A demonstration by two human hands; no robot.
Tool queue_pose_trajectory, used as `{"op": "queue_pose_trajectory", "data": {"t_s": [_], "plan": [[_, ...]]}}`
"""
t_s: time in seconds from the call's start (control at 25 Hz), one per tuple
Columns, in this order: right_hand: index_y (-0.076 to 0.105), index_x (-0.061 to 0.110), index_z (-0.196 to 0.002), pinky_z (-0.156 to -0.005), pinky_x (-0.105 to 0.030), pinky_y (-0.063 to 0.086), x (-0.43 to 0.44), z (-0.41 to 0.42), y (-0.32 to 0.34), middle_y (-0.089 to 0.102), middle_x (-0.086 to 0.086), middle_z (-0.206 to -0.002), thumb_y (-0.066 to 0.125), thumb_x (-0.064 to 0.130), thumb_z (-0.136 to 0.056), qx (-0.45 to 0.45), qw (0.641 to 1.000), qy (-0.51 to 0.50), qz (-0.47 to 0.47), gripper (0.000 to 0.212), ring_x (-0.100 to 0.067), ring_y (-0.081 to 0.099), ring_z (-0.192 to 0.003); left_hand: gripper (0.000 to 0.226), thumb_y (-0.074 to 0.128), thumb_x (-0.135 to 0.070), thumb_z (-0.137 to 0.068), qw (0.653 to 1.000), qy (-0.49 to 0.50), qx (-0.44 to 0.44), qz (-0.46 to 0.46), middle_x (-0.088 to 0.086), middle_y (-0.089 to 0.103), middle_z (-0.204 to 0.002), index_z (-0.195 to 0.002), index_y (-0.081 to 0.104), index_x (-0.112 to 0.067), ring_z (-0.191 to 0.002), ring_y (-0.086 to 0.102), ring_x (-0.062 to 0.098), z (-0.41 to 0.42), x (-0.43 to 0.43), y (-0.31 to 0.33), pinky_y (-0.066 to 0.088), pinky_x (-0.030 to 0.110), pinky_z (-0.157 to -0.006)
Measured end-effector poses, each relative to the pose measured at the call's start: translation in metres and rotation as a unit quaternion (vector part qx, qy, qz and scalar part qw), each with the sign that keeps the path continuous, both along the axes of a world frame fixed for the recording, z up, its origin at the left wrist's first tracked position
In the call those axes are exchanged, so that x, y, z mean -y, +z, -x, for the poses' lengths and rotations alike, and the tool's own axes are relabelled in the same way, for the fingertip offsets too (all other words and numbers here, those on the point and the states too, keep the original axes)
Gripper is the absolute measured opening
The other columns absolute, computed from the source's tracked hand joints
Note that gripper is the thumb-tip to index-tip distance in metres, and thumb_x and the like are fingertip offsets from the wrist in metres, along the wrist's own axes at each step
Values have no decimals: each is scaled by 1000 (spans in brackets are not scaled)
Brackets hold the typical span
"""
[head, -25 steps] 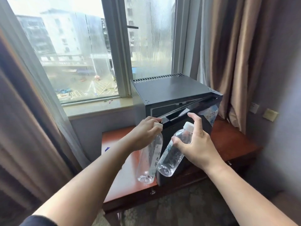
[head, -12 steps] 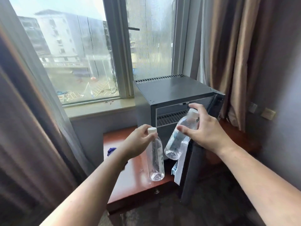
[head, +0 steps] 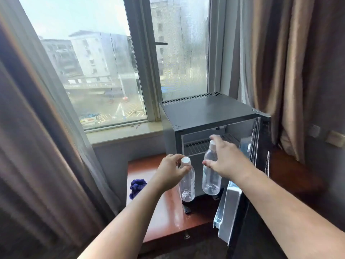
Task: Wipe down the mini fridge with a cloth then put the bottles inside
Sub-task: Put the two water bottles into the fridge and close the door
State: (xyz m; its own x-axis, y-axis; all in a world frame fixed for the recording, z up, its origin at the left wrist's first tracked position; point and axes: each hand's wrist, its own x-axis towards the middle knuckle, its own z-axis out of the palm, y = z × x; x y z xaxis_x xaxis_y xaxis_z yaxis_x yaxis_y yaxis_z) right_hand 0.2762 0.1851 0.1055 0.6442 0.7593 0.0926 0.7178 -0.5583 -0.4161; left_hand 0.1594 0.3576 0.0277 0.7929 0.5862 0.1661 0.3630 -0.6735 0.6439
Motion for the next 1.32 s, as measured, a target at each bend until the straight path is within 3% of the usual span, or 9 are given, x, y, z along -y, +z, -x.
{"op": "queue_pose_trajectory", "data": {"t_s": [0.36, 0.6, 0.72, 0.8, 0.84, 0.92, 1.0, 1.08, 1.32], "plan": [[40, 13, -133, -74, -43, 65, 7, -62, 14, 58, -15, -124, 73, 39, -93, -70, 977, 44, 198, 58, -26, 64, -71, 37, 71, -41, -86, 998, 63, -12, -13, -3, 55, -102, -120, 67, -25, -92, 58, 14, -65, 15, -19, 45, 25, -85], [46, 8, -134, -69, -56, 65, -1, -97, 6, 71, -26, -104, 69, 38, -96, -123, 931, 5, 345, 54, -41, 79, -82, 40, 67, -40, -85, 998, 36, -45, 21, -9, 70, -97, -122, 68, -24, -96, 65, 13, -108, 10, -70, 48, 23, -78], [55, 3, -125, -53, -33, 64, -24, -111, 8, 73, -17, -86, 65, 31, -100, -90, 926, -26, 364, 39, -25, 77, -56, 37, 64, -39, -89, 997, 23, -49, 52, -13, 67, -92, -125, 63, -30, -85, 64, 10, -129, 1, -86, 44, 18, -64], [60, 3, -93, -31, -19, 45, -46, -118, -5, 61, -8, -71, 66, 28, -100, -59, 934, -40, 349, 27, -13, 59, -32, 30, 62, -35, -91, 996, 21, -42, 76, -14, 63, -85, -121, 62, -33, -78, 62, 10, -140, -7, -96, 42, 18, -59], [57, 4, -85, -33, -20, 45, -57, -123, -17, 58, -7, -72, 67, 26, -99, -56, 936, -55, 344, 28, -14, 61, -38, 27, 61, -34, -92, 995, 25, -40, 89, -13, 63, -83, -119, 61, -34, -78, 62, 12, -145, -13, -101, 43, 21, -59], [63, 6, -98, -63, -27, 58, -77, -140, -56, 62, -12, -92, 70, 23, -97, -95, 940, -75, 318, 19, -27, 75, -87, 20, 60, -35, -94, 993, 28, -35, 106, -10, 62, -81, -114, 60, -34, -75, 61, 11, -149, -22, -114, 43, 21, -59], [63, 11, -126, -84, -35, 53, -88, -156, -101, 64, -15, -121, 70, 30, -95, -131, 942, -110, 289, 37, -33, 65, -120, 16, 61, -30, -95, 993, 23, -22, 115, -8, 57, -77, -111, 60, -29, -66, 55, 6, -155, -33, -132, 38, 13, -51], [61, 14, -132, -83, -32, 49, -90, -164, -143, 66, -12, -129, 77, 37, -88, -167, 951, -160, 207, 52, -33, 64, -119, 15, 61, -24, -97, 990, 27, -20, 136, -8, 54, -76, -112, 60, -26, -64, 52, 5, -162, -38, -146, 37, 14, -50], [65, 11, -116, -79, -28, 49, -108, -193, -223, 69, -6, -102, 80, 13, -85, -232, 950, -189, -93, 34, -24, 66, -97, 21, 62, -31, -93, 988, 95, -19, 121, -1, 65, -98, -114, 64, -30, -90, 62, 20, -207, -59, -195, 39, 28, -70]]}}
